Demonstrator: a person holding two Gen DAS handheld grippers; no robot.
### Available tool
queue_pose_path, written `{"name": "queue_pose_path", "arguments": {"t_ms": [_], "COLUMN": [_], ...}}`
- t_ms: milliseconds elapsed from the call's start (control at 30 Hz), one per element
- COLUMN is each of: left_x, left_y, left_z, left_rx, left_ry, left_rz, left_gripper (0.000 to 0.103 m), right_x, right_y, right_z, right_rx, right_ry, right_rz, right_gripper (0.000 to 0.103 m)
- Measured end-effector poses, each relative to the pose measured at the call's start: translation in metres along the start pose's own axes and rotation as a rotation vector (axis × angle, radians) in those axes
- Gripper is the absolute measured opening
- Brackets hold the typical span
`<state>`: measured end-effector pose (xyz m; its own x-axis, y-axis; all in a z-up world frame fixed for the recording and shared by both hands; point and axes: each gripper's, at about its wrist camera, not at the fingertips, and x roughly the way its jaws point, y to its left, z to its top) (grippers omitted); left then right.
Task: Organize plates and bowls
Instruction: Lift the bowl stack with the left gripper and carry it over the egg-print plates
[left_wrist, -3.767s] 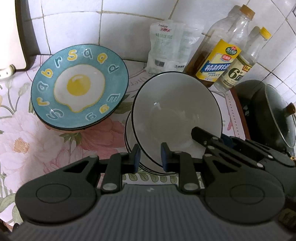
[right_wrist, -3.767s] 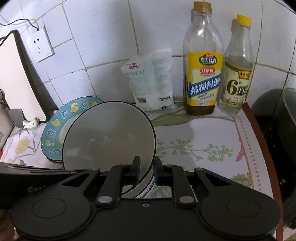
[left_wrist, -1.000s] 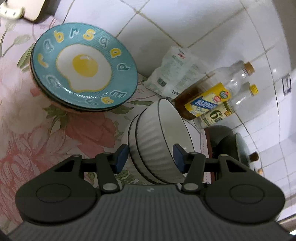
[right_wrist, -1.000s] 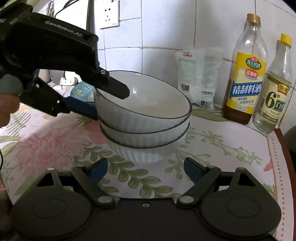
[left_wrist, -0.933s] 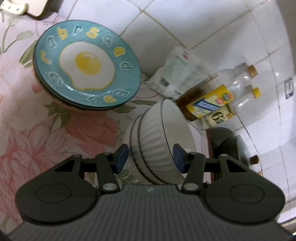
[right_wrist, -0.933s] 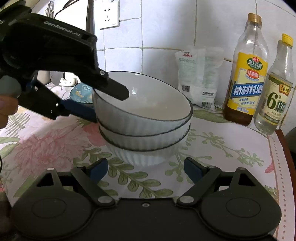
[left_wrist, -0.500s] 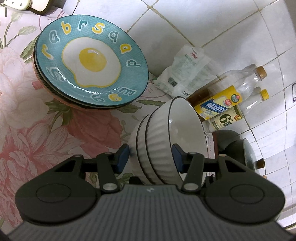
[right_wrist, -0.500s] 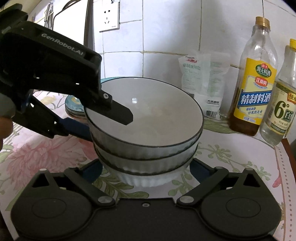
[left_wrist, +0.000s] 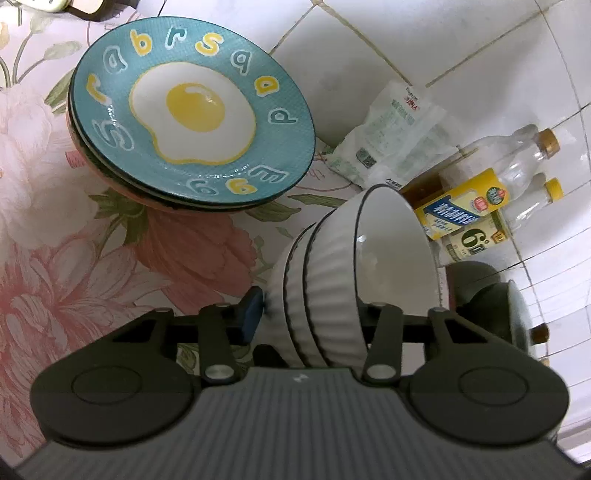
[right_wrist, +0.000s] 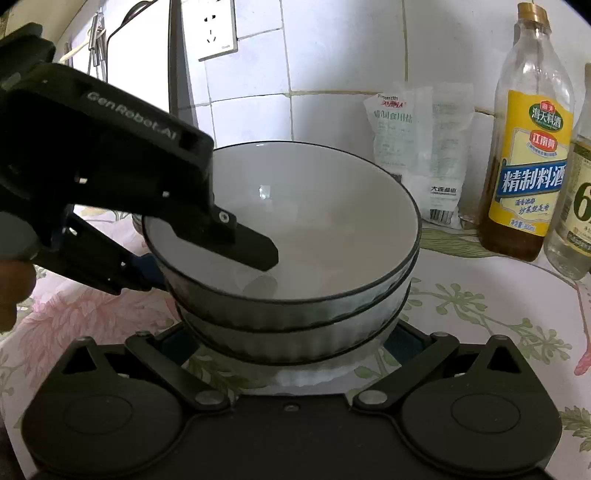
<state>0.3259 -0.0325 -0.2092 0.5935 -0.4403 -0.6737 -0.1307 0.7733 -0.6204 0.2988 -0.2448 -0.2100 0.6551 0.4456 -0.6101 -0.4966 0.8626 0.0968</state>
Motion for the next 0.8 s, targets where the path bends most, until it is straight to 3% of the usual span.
{"name": "queue_pose_path", "arguments": {"t_ms": [467, 800], "left_x": [-0.01, -0.046], "left_y": [-0.007, -0.005], "left_z": [-0.009, -0.011], "left_rx": [0.119, 0.181], "left_ry": [0.011, -0.024], "left_rz": [0.04, 0.052], "left_gripper": [0.038, 0.038], "right_x": [-0.018, -0.034], "right_y": [0.014, 0.036], "right_z": [-0.006, -0.007], "right_rx": [0.024, 0.032], "right_ry": [-0.054, -0.126], "right_rz": [-0.014, -0.003], "right_gripper": [0.103, 0.103]}}
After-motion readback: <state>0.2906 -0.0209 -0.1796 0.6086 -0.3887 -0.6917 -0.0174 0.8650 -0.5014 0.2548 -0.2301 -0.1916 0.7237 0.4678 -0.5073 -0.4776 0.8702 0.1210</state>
